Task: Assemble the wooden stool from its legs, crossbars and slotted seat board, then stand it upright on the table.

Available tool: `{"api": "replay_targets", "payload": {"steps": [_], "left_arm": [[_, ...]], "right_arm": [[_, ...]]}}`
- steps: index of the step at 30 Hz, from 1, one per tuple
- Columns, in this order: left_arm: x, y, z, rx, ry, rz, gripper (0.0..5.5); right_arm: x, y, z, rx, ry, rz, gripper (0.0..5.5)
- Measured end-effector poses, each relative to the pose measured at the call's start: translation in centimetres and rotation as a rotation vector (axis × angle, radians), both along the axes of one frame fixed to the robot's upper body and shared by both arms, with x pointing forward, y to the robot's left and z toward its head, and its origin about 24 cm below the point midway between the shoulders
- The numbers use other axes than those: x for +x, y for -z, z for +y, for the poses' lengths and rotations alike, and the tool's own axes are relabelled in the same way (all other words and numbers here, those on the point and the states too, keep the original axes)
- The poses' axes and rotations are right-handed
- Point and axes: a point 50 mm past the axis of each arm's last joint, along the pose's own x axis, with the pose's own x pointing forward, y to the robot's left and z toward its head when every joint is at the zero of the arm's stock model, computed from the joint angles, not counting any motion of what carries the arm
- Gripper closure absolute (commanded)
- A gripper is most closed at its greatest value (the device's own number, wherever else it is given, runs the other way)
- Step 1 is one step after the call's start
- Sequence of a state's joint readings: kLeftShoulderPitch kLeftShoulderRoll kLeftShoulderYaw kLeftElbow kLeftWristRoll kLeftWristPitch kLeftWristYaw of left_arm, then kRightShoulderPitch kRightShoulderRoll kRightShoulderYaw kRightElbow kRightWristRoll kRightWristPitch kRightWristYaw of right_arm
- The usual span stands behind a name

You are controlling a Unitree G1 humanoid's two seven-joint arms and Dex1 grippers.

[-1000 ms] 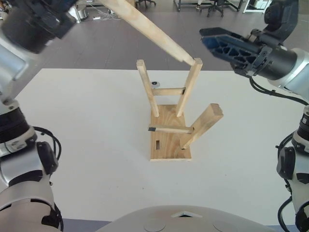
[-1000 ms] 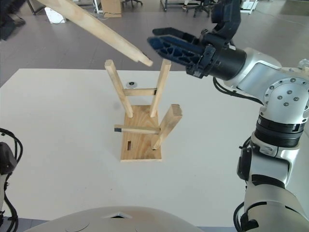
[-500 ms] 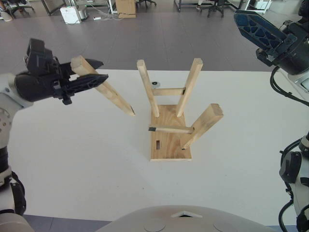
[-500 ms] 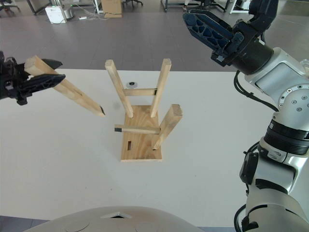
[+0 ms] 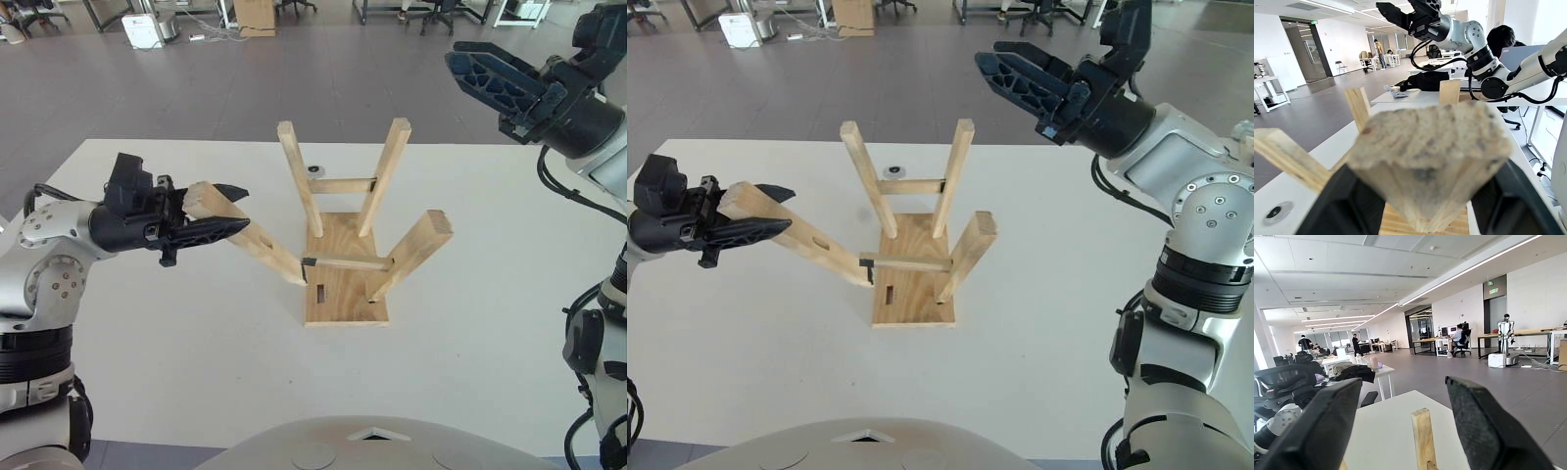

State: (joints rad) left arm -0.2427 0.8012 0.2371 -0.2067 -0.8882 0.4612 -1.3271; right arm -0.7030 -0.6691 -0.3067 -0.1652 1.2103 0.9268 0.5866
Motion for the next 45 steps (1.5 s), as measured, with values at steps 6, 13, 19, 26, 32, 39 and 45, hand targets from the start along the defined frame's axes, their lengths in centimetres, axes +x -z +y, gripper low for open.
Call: {"api": "replay_targets", "payload": {"steps": [6, 13, 19, 26, 32, 39, 45], "left_arm": [[0.2, 1.3, -1.3, 0.005, 0.051, 0.019, 3.46], [0.7, 1.5, -2.8, 0.058, 0.106, -0.011, 3.46], [1.1, 1.3, -3.2, 0.081, 0.147, -0.027, 3.46], [1.1, 1.0, -3.5, 0.098, 0.170, -0.037, 3.46], [1.1, 1.1, -3.6, 0.110, 0.171, -0.042, 3.46], [1.2, 2.1, -3.5, 0.126, 0.178, -0.051, 3.46], [1.4, 2.3, -3.9, 0.120, 0.189, -0.056, 3.46]], "right_arm": [[0.4, 0.1, 0.3, -0.009, -0.012, -0.001, 2.31], [0.6, 0.1, 0.4, -0.017, -0.029, -0.008, 2.31], [0.8, 0.2, 0.4, -0.011, -0.020, -0.018, 2.31], [0.8, 0.2, 0.5, -0.006, -0.029, -0.026, 2.31], [0.8, 0.2, 0.4, -0.006, -0.029, -0.026, 2.31], [0.8, 0.2, 0.5, -0.004, -0.030, -0.026, 2.31], [0.2, 0.3, 1.2, -0.004, -0.049, -0.036, 2.31]]}}
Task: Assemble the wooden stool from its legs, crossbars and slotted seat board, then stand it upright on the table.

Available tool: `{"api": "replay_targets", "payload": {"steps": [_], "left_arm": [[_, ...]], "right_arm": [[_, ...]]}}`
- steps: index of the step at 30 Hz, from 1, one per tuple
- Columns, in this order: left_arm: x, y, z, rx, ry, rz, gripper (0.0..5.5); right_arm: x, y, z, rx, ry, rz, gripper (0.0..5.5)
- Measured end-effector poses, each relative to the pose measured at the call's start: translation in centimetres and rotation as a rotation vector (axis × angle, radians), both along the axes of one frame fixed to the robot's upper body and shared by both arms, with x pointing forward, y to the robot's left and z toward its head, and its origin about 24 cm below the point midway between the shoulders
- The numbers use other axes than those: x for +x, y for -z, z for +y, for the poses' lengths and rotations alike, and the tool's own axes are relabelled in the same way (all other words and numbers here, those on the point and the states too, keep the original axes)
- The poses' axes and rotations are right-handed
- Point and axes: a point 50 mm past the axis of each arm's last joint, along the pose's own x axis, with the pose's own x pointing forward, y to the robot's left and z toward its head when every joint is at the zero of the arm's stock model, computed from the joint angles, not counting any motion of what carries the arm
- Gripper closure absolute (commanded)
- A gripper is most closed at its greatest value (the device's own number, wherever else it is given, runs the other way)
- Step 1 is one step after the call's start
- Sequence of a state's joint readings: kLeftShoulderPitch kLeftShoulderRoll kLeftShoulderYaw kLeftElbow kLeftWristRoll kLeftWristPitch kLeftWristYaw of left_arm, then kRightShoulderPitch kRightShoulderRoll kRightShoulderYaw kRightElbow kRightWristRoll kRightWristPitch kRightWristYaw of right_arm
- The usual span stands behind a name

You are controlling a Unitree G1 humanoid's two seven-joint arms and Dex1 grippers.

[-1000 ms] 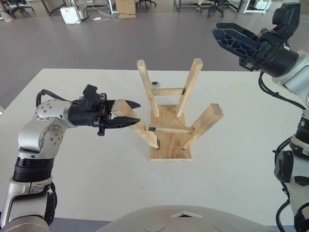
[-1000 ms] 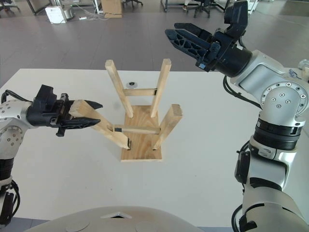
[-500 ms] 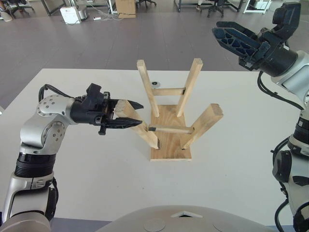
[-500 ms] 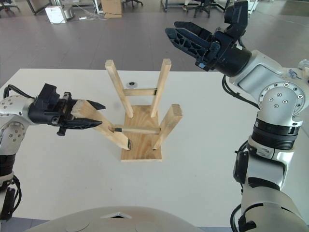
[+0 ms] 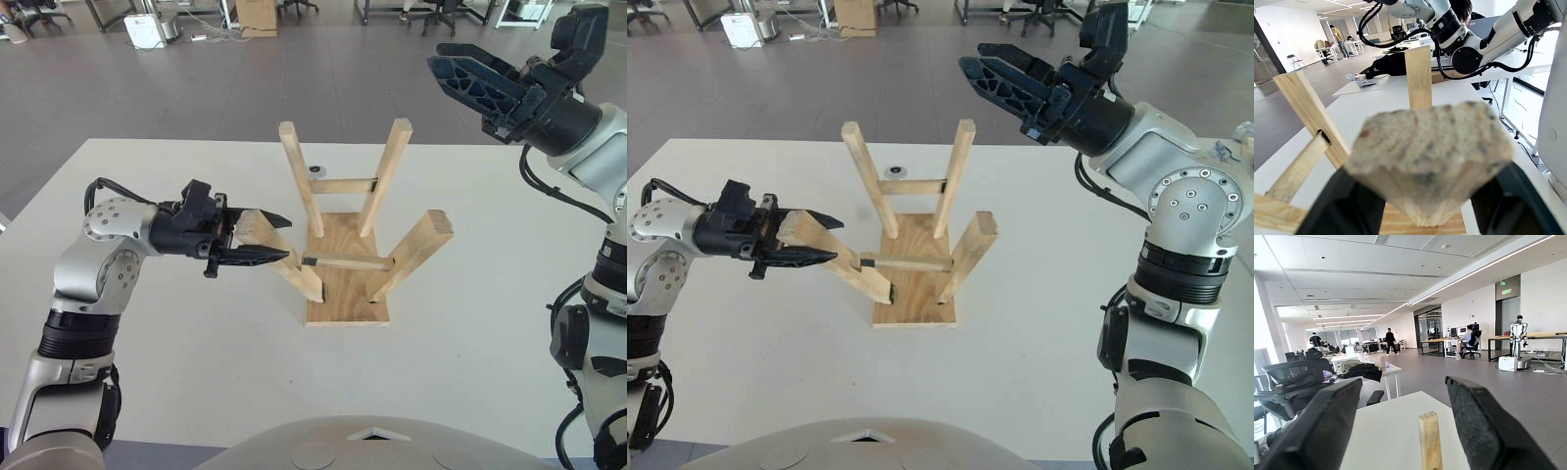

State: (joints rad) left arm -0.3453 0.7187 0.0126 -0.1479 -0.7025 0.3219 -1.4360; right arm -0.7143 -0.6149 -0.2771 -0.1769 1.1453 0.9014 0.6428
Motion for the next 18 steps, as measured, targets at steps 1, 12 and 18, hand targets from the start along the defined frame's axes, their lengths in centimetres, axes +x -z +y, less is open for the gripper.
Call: {"api": "replay_targets", "payload": {"steps": [1, 12, 18], "left_arm": [[0.0, 0.0, -0.1, 0.002, 0.001, -0.001, 3.46], [0.3, 0.7, -1.3, 0.013, 0.006, 0.026, 3.46], [-0.1, 1.2, -1.5, 0.019, -0.009, 0.028, 3.46]], "right_arm": [[-0.2, 0.2, 0.2, -0.005, -0.006, 0.002, 2.31], [-4.7, 6.5, 4.3, 0.041, -0.064, 0.156, 2.31], [-4.3, 6.8, 4.3, 0.079, -0.055, 0.163, 2.31]]}}
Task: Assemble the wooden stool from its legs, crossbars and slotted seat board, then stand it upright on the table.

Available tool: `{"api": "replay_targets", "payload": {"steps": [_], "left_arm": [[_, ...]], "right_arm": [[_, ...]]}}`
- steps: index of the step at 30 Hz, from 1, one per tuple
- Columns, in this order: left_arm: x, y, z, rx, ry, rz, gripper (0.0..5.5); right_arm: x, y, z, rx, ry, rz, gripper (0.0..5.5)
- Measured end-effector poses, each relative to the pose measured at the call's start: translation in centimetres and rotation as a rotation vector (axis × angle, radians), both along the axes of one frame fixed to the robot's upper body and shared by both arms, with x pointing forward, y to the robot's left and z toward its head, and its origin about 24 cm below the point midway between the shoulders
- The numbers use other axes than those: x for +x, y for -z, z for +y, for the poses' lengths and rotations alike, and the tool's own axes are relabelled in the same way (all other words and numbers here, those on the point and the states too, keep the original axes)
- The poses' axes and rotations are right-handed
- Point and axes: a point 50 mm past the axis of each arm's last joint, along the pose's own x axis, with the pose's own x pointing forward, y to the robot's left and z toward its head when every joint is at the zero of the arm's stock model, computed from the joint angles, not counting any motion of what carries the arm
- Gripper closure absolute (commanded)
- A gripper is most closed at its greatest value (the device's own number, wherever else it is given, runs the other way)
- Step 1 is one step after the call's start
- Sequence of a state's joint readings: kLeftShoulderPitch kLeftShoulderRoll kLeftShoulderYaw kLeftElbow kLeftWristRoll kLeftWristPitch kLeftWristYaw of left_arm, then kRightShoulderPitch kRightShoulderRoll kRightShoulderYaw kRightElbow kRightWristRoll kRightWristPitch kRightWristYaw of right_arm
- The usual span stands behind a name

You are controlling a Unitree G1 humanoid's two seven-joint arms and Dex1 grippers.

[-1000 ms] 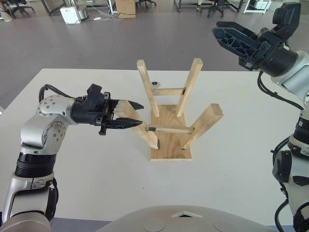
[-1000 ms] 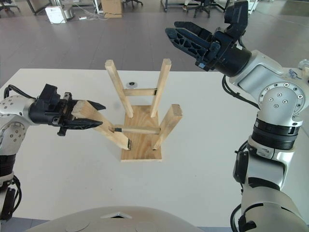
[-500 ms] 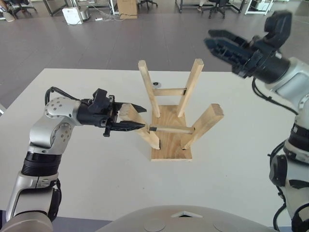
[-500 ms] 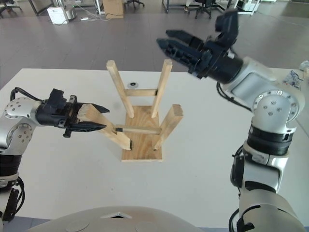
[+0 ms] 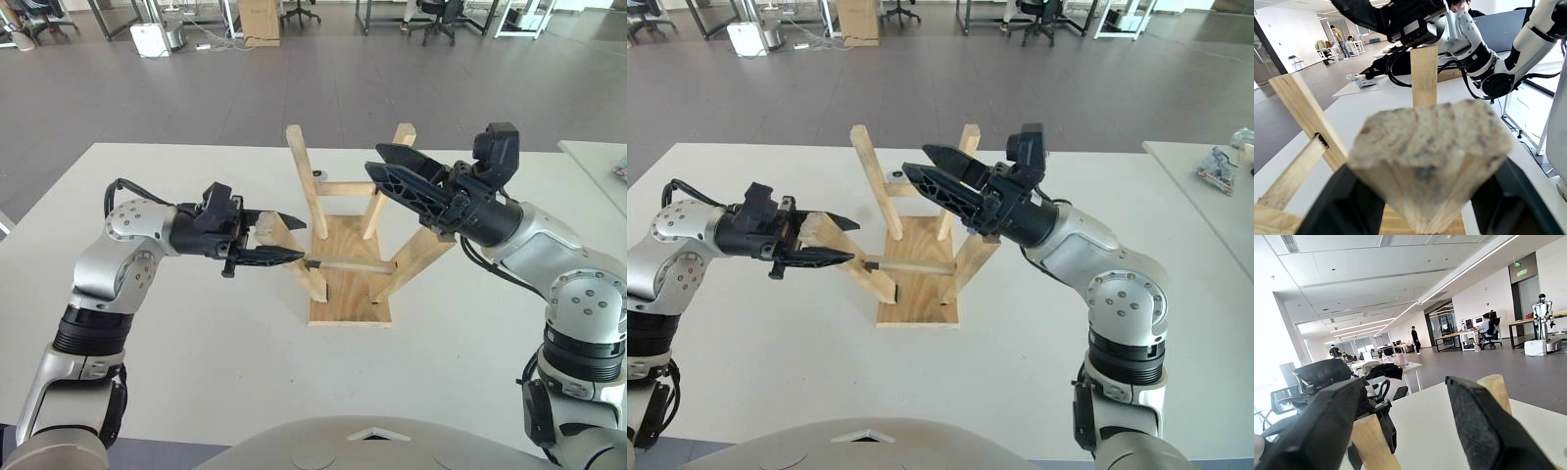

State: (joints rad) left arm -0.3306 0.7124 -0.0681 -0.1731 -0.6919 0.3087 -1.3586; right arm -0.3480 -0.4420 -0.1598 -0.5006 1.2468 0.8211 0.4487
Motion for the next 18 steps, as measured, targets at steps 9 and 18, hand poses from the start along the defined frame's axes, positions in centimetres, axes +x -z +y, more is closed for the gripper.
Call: {"api": "replay_targets", "payload": {"steps": [9, 18], "left_arm": [[-0.41, 0.46, -0.07, 0.021, -0.028, -0.007, 3.46], [0.37, 0.56, -0.75, 0.041, -0.045, 0.031, 3.46]], "right_arm": [[0.09, -0.01, 0.05, 0.005, -0.003, -0.002, 2.31], [0.18, 0.02, -0.13, 0.010, 0.046, 0.004, 2.31]]}}
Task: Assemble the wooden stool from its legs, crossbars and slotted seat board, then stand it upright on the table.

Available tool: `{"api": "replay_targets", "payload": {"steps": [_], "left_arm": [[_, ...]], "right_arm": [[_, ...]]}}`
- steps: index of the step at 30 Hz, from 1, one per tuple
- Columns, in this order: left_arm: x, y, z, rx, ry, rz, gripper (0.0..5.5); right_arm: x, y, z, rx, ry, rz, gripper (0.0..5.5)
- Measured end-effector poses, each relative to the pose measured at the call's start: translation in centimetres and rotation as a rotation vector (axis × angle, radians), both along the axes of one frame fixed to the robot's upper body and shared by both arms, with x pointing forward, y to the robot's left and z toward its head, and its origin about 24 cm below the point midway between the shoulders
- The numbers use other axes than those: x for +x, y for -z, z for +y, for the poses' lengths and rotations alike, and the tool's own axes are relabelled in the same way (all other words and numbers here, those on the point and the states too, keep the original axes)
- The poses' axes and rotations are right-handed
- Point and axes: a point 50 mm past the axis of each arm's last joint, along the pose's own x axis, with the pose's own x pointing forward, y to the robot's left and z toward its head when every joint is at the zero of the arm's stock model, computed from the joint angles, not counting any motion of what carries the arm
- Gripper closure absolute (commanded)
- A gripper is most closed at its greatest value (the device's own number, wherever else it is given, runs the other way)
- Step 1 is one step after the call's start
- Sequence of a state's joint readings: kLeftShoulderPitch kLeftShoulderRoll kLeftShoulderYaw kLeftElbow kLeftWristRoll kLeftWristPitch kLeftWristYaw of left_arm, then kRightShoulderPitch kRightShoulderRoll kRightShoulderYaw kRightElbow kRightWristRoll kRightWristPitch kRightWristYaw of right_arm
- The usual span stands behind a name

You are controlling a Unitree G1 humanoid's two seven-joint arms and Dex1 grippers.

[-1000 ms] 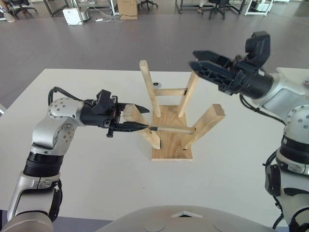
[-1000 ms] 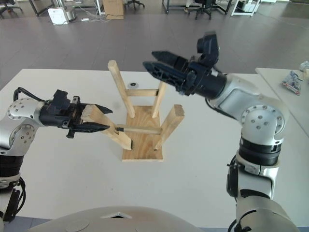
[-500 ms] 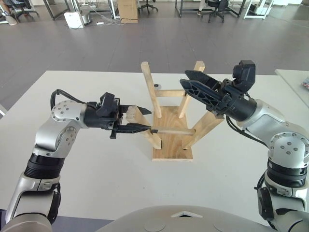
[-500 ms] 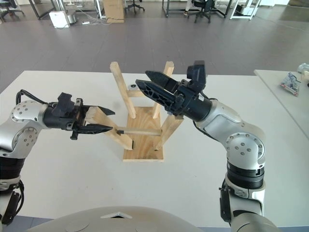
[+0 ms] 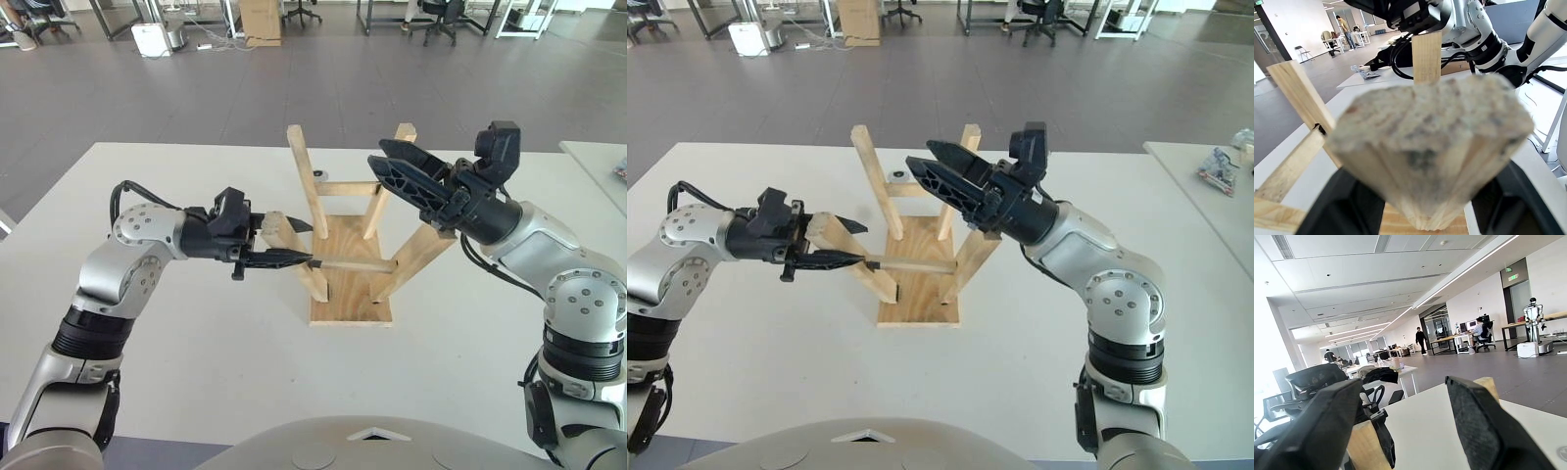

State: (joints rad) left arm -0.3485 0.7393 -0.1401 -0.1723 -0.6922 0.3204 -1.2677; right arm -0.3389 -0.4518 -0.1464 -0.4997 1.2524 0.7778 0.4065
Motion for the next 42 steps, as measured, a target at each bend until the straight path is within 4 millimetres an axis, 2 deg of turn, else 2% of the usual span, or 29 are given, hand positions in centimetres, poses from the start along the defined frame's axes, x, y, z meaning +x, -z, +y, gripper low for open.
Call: {"api": "replay_targets", "payload": {"steps": [4, 5, 6, 7, 8, 10, 17, 20, 23, 26, 27, 28, 29, 32, 38, 42], "left_arm": [[0.2, -0.3, -0.4, 0.032, -0.006, 0.017, 3.46], [0.2, -0.4, -0.5, 0.044, -0.009, 0.026, 3.05], [0.2, 0.1, -0.6, 0.095, -0.016, 0.065, 2.98], [-0.1, 2.2, -0.7, 0.142, -0.035, 0.167, 2.73], [-0.4, 3.3, -0.8, 0.163, -0.043, 0.224, 2.46], [-0.9, 4.6, -0.9, 0.201, -0.040, 0.289, 2.11], [-1.3, 4.8, -1.3, 0.181, -0.054, 0.279, 0.89], [-1.2, 4.4, -0.9, 0.170, -0.092, 0.239, 0.30], [-0.9, 2.6, 0.5, 0.144, -0.155, 0.185, 0.30], [-1.0, 0.5, 4.4, 0.200, -0.255, 0.159, 0.30], [-1.1, 0.3, 5.1, 0.209, -0.271, 0.164, 0.30], [-2.0, -0.1, 7.0, 0.237, -0.303, 0.209, 0.30], [-2.4, -0.1, 7.5, 0.235, -0.312, 0.226, 0.30], [-3.6, -0.2, 8.0, 0.144, -0.346, 0.287, 0.30], [-4.2, -0.5, 8.2, 0.032, -0.447, 0.294, 0.30], [-5.6, 1.3, 7.8, -0.015, -0.515, 0.345, 0.30]], "right_arm": [[0.0, 0.0, 0.0, 0.003, 0.006, 0.002, 2.31], [0.0, 0.1, 0.0, 0.004, 0.007, 0.002, 2.31], [0.0, 0.0, 0.0, 0.007, 0.005, 0.001, 2.31], [-0.1, 0.0, 0.2, 0.010, -0.003, -0.002, 2.31], [-0.2, -0.1, 0.2, 0.012, -0.007, -0.007, 2.31], [-0.2, -0.1, 0.3, 0.015, -0.012, -0.011, 2.31], [0.2, -0.2, 0.2, 0.013, -0.015, -0.009, 2.31], [0.3, -0.2, 0.2, 0.009, -0.023, -0.011, 2.31], [0.5, -0.2, 0.0, 0.003, -0.016, -0.011, 2.31], [0.6, -0.5, -0.6, -0.015, 0.018, -0.019, 2.31], [0.6, -0.6, -0.8, -0.019, 0.031, -0.020, 2.31], [0.6, -0.9, -1.6, -0.033, 0.086, -0.024, 2.31], [0.6, -1.2, -1.8, -0.041, 0.100, -0.036, 2.31], [0.8, -3.9, -2.4, -0.061, 0.160, -0.135, 2.31], [0.5, -7.1, -1.8, -0.050, 0.208, -0.248, 2.31], [0.3, -7.6, -0.1, -0.164, 0.322, -0.330, 2.31]]}}
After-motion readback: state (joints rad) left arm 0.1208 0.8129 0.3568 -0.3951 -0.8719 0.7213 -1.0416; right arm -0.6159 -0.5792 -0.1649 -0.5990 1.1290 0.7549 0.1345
